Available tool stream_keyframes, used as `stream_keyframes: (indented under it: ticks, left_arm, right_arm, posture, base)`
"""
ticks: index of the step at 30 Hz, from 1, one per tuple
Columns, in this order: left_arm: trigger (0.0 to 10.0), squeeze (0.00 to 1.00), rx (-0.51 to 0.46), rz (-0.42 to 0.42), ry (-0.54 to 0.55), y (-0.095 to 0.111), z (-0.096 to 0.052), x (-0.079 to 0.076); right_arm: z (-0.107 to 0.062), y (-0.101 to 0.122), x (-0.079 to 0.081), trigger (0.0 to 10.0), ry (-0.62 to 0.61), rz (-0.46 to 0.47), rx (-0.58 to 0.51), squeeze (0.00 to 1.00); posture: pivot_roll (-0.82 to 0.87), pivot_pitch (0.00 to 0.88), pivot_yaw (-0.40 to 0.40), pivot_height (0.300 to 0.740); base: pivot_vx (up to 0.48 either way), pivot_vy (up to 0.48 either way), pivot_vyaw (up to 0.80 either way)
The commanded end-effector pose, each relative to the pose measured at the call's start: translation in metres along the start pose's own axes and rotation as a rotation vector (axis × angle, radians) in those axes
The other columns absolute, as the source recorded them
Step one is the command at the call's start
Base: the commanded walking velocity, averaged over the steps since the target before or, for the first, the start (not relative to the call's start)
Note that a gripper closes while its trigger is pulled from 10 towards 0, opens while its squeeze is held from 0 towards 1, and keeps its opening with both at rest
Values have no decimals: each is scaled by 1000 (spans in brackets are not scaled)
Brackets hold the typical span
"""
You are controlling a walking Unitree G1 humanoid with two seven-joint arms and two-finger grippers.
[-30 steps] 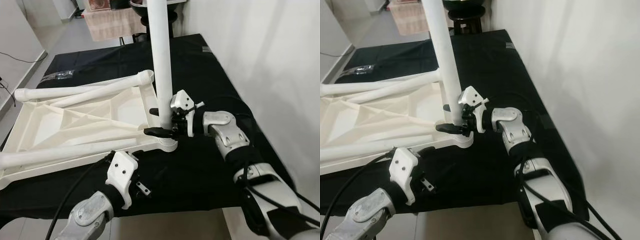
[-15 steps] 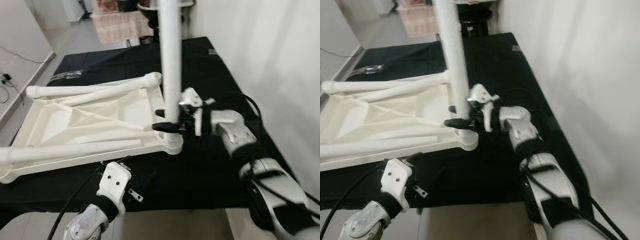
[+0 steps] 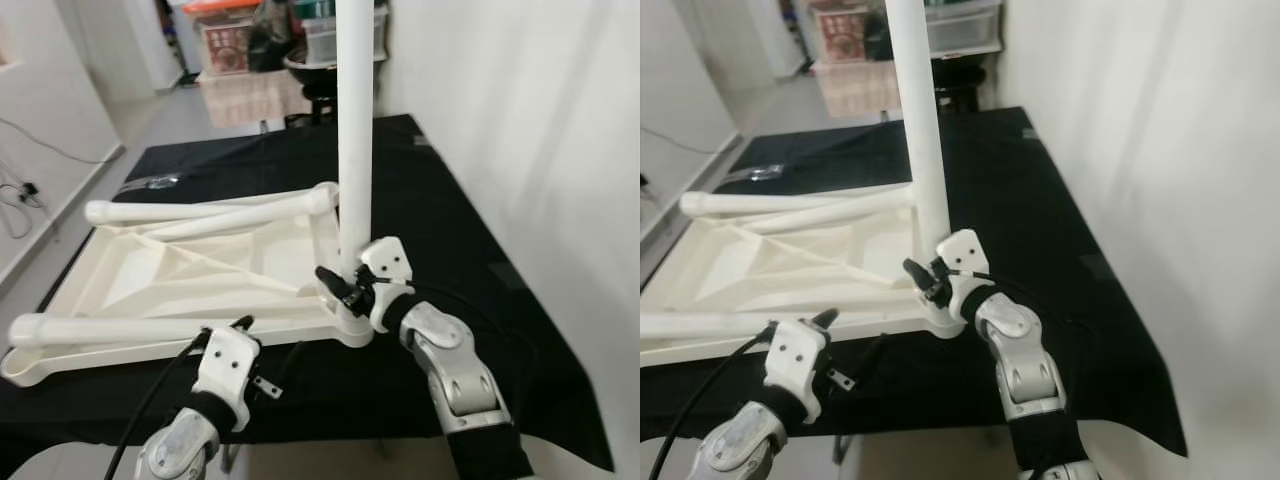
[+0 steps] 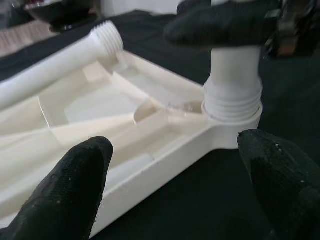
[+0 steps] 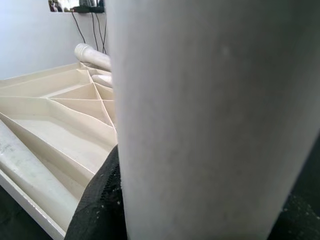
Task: Building children table
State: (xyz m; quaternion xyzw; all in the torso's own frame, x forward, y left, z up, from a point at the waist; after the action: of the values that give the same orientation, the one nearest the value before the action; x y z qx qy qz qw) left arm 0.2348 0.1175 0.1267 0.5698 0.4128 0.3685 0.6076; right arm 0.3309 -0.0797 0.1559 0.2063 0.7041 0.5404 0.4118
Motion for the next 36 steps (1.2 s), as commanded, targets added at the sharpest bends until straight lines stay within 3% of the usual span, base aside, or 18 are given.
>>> stream_keyframes:
  ticks: [1, 2, 3, 4, 5, 6, 10, 11, 12, 13, 22, 23, 31, 36]
  left_arm:
    - [10000, 0, 6, 4, 21, -4, -1, 4]
    - [10000, 0, 6, 4, 21, -4, -1, 4]
    - [10000, 0, 4, 6, 25, -4, -1, 5]
    - [10000, 0, 3, 7, 27, -4, 0, 5]
    - [10000, 0, 3, 3, 27, -4, 1, 5]
    - [10000, 0, 2, 0, 25, -4, 2, 5]
    - [10000, 0, 3, -6, 13, -5, 7, 3]
    - [10000, 0, 3, -6, 11, -5, 8, 3]
    - [10000, 0, 3, -7, 9, -6, 8, 3]
    - [10000, 0, 4, -8, 6, -6, 9, 2]
    - [10000, 0, 12, -9, -2, -10, 12, 1]
    - [10000, 0, 13, -9, -2, -10, 13, 1]
    - [10000, 0, 12, -13, -3, -11, 14, 1]
    - [10000, 0, 12, -19, -7, -11, 14, 0]
  right_arm:
    - [-5, -21, 1, 10000, -10, 1, 138, 231]
    - [-5, -21, 1, 10000, -10, 1, 138, 231]
    - [-5, -16, 0, 10000, 8, 5, 133, 820]
    - [-5, -12, 0, 10000, 25, 9, 129, 820]
    - [-3, -7, -3, 10000, 54, 13, 102, 1000]
    - [-1, -3, -6, 10000, 72, 17, 82, 1000]
    - [7, 32, -16, 10000, 340, -17, -149, 1000]
    - [6, 38, -16, 10000, 437, -30, -193, 690]
    - [5, 41, -17, 10000, 499, -38, -219, 690]
    - [5, 44, -17, 10000, 581, -42, -250, 0]
    - [19, 44, -18, 10000, 795, 10, -235, 0]
    - [21, 43, -19, 0, 803, 19, -236, 0]
    - [22, 38, -23, 0, 851, 37, -232, 0]
    - [18, 28, -30, 0, 786, 23, -217, 0]
  posture:
    - [-14, 103, 61, 740]
    - [-14, 103, 61, 740]
    - [-13, 102, 62, 740]
    - [-13, 102, 62, 740]
    - [-11, 98, 59, 740]
    - [-11, 98, 59, 740]
    - [-12, 86, 57, 740]
    - [-11, 82, 57, 740]
    - [-11, 82, 57, 740]
    - [-5, 75, 52, 740]
    - [8, 61, 47, 740]
    - [15, 57, 46, 740]
    - [12, 55, 46, 740]
    - [8, 57, 47, 740]
  base:
    - [0, 0, 0]
    - [0, 0, 0]
    - [0, 0, 0]
    - [0, 0, 0]
    - [0, 0, 0]
    - [0, 0, 0]
    - [0, 0, 0]
    - [0, 0, 0]
    - [0, 0, 0]
    - [0, 0, 0]
    - [0, 0, 0]
    - [0, 0, 0]
    - [0, 0, 0]
    - [0, 0, 0]
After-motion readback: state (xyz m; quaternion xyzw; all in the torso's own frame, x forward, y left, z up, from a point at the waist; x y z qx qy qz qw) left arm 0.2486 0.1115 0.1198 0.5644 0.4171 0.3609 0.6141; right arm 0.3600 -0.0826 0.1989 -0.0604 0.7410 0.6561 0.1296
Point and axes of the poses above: a point about 5 cm out from each wrist's last joint towards the gripper, its own z axis pointing out of the wrist towards the gripper, its own y axis along the axis of the wrist's last joint, x = y × z, the point moved 2 cm from there along z, pointing out of the wrist towards the gripper, and after that the axes turned 11 degrees about -z, right-handed, at the moved point
